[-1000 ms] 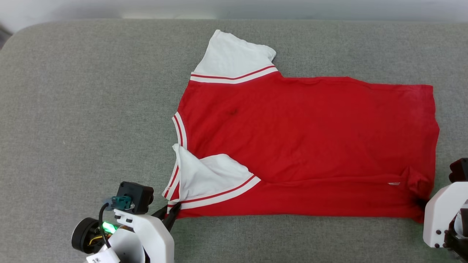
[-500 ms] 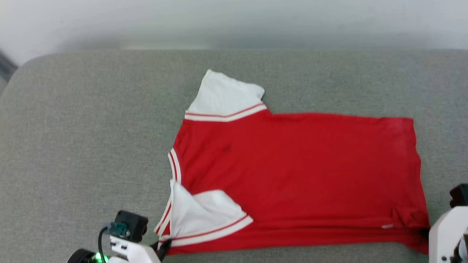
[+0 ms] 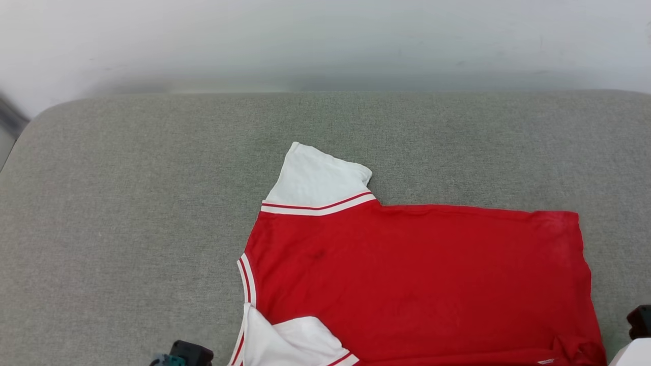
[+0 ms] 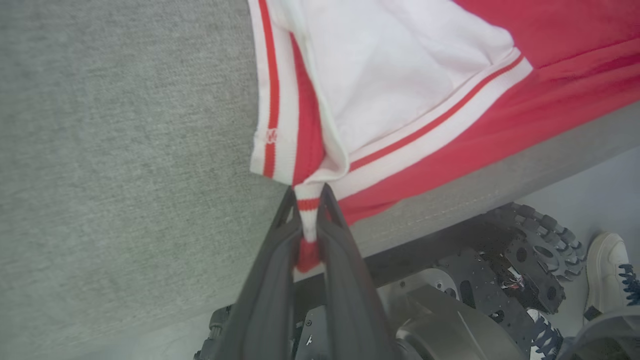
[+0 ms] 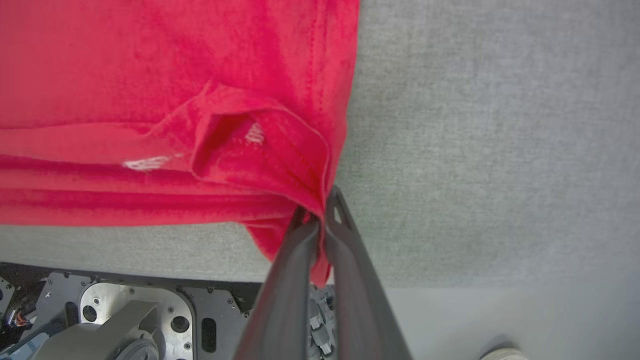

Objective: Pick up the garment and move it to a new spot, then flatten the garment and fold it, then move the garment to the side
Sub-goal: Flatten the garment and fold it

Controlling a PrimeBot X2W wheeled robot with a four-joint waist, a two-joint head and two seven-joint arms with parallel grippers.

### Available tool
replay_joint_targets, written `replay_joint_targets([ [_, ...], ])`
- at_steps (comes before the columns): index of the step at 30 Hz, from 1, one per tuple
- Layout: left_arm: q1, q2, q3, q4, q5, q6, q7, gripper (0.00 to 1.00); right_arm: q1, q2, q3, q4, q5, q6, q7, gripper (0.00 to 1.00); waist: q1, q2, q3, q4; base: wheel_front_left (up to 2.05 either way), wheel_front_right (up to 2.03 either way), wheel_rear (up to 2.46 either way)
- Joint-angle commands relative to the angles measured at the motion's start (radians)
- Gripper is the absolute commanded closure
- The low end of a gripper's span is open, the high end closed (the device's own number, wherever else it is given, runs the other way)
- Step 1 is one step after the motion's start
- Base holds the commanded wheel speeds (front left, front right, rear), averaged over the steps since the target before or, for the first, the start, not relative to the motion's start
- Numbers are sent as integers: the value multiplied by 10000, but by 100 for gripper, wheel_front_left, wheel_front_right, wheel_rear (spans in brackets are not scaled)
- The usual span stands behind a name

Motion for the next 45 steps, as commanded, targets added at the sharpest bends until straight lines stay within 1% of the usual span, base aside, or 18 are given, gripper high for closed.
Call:
replay_joint_targets([
  [1,66,-40,-21,104,-34,-55,-40,100,123,-62,32,117,-96,-18,-78,100,0,0,6,7,0,0,0],
  [3,30,-95,-135,297,-52,-169,39,100,126,8,137,330,-80,-18,-213,100,0,0,12,8,0,0,0],
  [4,-4,-147,-159,395,-55,-221,50,99,82,36,153,414,-68,-18,-278,93,0,0,23,7,0,0,0],
  [5,-62,-182,-175,539,-8,-230,5,40,3,77,173,494,-29,-16,-379,55,0,0,36,7,0,0,0],
  [6,-121,-236,-151,680,20,-218,-79,0,-75,121,165,562,2,-16,-487,0,0,0,39,7,0,0,0],
  [9,-272,-378,-129,1023,181,-344,-409,0,-206,184,267,745,114,-13,-718,0,0,0,-21,10,0,0,0],
  [13,-510,-616,179,1238,374,-413,-1307,0,-485,76,227,595,283,-13,-1440,0,0,0,-175,14,0,0,0],
  [17,-831,-759,585,1322,816,-490,-2629,0,-879,14,64,249,332,-11,-2685,0,0,0,-341,-7,0,0,0],
  [19,-1030,-915,869,1351,1061,-486,-3491,0,-1122,39,46,-8,361,-11,-3498,0,0,0,-399,-27,0,0,0],
  [23,-1188,-1265,1337,1555,1410,-193,-4931,0,-1347,243,269,-362,546,-11,-4992,0,0,0,-476,-91,0,0,0],
  [26,-1323,-1543,1518,1668,1589,-200,-5570,0,-1283,371,441,-535,629,-13,-5757,0,0,0,-445,-161,0,0,0],
  [27,-1380,-1586,1522,1681,1768,-277,-5722,0,-1245,396,536,-589,561,-13,-6030,0,0,0,-427,-182,0,0,0],
  [31,-1639,-2014,1860,1638,2315,-443,-6006,0,-1333,725,485,-680,424,-11,-7083,0,0,0,-266,-267,0,0,0],
  [35,-1932,-2502,2476,1393,3005,-806,-6045,0,-1486,1012,587,-707,297,-11,-7791,0,0,0,10,-467,0,0,0],
  [38,-2319,-2527,2651,1563,3405,-1276,-6042,0,-1648,1139,783,-728,106,-11,-8174,0,0,0,285,-734,0,0,0],
  [41,-3119,-2281,2631,1944,3578,-1740,-5893,0,-1877,1264,1023,-684,-112,-11,-8321,0,0,0,627,-1098,0,0,0],
  [45,-4776,-1689,2559,2492,3697,-2547,-4926,0,-2238,1383,1327,-692,-268,-11,-8429,0,0,0,1232,-1673,0,0,0],
])
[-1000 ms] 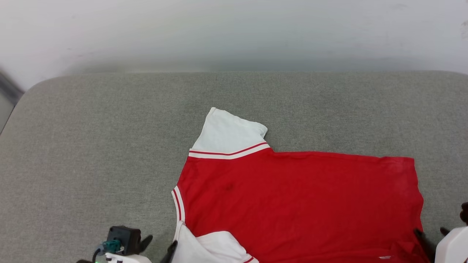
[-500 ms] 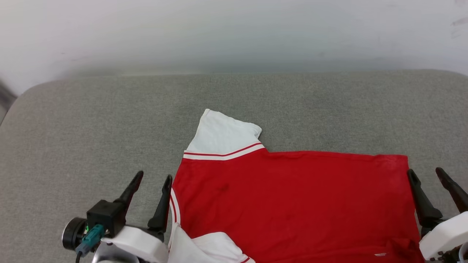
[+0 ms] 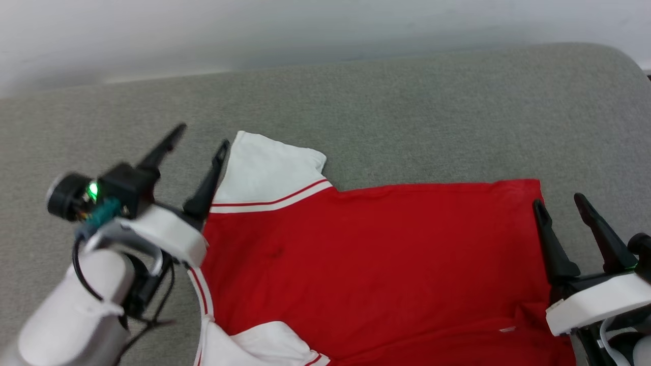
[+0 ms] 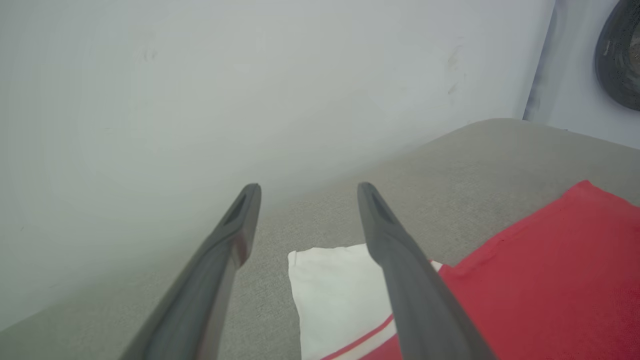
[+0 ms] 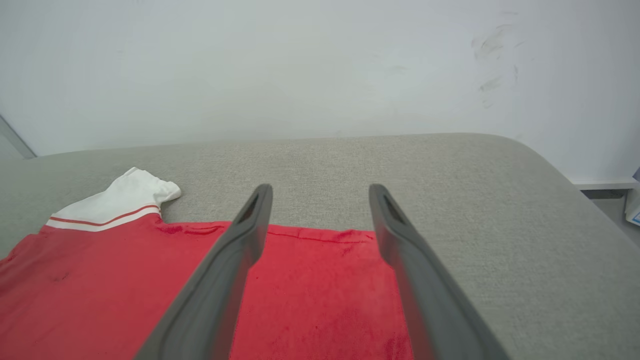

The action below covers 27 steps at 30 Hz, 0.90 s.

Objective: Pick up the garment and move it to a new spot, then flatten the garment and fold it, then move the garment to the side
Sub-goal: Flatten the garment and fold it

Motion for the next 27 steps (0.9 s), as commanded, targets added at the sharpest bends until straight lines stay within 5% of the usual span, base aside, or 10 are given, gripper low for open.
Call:
replay_joint_targets([
  [1,-745,253,59,233,-57,-272,489,0,-291,67,70,-27,-71,-4,-82,0,0,-1,667,-624,0,0,0],
  [5,-2489,814,-114,1051,-413,-1285,2379,0,-639,189,216,37,-43,-4,-257,0,0,-1,1291,-1142,0,0,0],
  [9,-3980,1201,-482,1942,-1049,-1789,4743,0,-931,266,392,197,-79,-4,-436,0,0,-1,1787,-1578,0,0,0],
  [18,-5860,1719,-720,3421,-2735,-1727,9710,0,-1349,459,866,556,-114,-4,-797,0,0,-1,2662,-2342,0,0,0],
  [27,-6036,2275,-811,3246,-3283,-1288,12075,0,-1571,558,1094,961,16,-4,-1115,0,0,-1,3224,-2778,0,0,0],
])
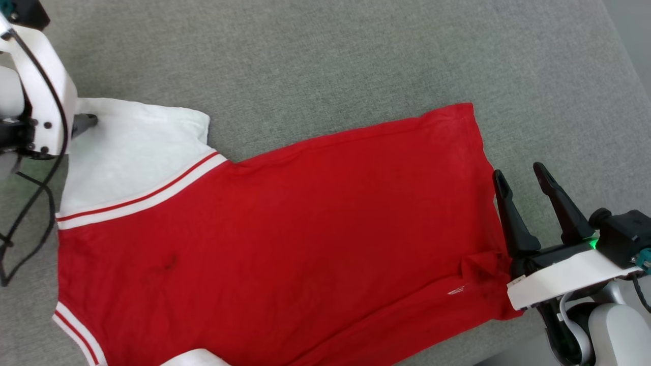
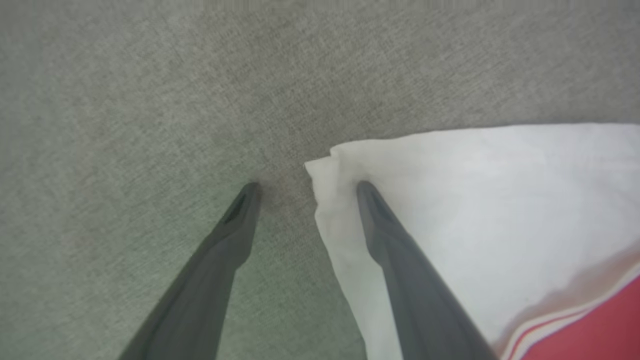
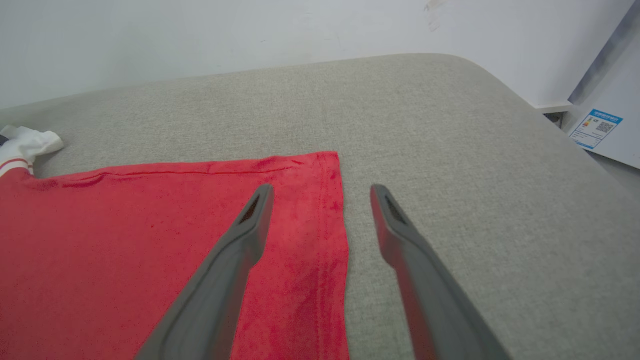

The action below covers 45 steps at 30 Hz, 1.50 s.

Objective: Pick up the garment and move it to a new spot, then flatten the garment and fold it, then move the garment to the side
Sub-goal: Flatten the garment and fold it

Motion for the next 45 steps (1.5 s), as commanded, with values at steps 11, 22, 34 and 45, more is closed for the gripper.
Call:
replay_joint_targets([
  [11,793,92,-203,-322,-251,256,438,100,-374,84,194,507,107,-4,-249,0,-2,0,443,-281,0,0,0],
  [22,1064,-104,302,-420,-535,248,-961,100,-393,-403,41,525,15,-4,143,0,-2,0,-197,154,0,0,0],
  [34,1656,-827,194,-1281,-809,-390,-2802,100,-624,-2518,43,-357,1011,-5,4144,0,-2,0,-1309,1372,0,0,0],
  [45,1844,-638,-342,-3543,-288,-523,-3306,100,-2304,-3731,-128,170,1804,-4,8639,0,-2,0,-946,2710,0,0,0],
])
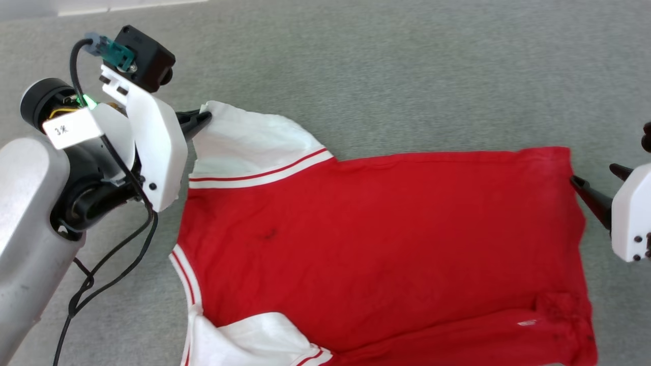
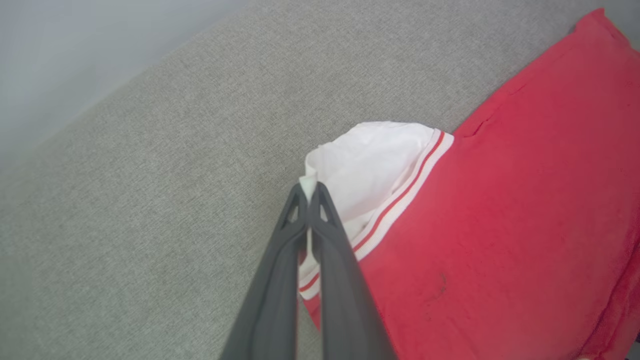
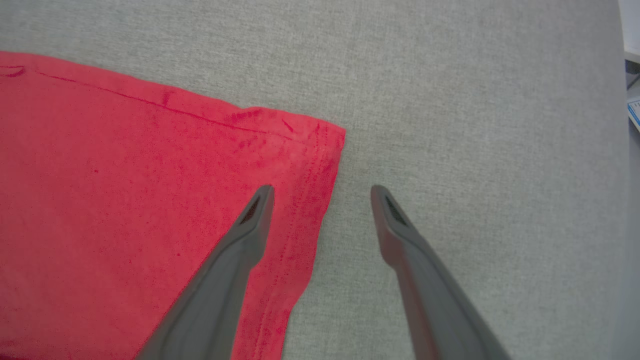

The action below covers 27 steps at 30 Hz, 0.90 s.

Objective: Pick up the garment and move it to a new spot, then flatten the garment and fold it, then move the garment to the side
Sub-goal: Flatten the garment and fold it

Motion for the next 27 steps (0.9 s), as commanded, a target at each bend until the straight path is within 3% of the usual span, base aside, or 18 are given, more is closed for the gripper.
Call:
replay_joint_targets([
  [1,141,25,5,-241,85,1,-81,100,-305,8,-64,180,4,-4,289,0,0,0,229,342,0,0,0],
  [7,373,110,-21,-1469,216,134,-284,100,-1002,-91,-181,1050,-373,-4,1284,0,0,0,617,894,0,0,0],
  [21,743,178,-115,-2880,372,370,-509,100,-903,31,479,2433,-624,11,1766,0,0,0,1133,1498,0,0,0],
  [22,766,181,-103,-2869,372,394,-526,100,-846,39,621,2495,-562,13,1817,26,0,0,1140,1506,0,0,0],
  [23,793,181,-101,-2850,378,400,-564,100,-785,23,767,2539,-512,16,1847,65,0,0,1138,1511,0,0,0],
  [24,823,180,-96,-2820,381,417,-615,100,-752,6,832,2588,-465,21,1835,97,0,0,1129,1513,0,0,0],
  [27,991,172,-122,-2716,384,445,-705,100,-778,41,621,2758,-362,10,1657,100,0,0,1027,1498,0,0,0],
])
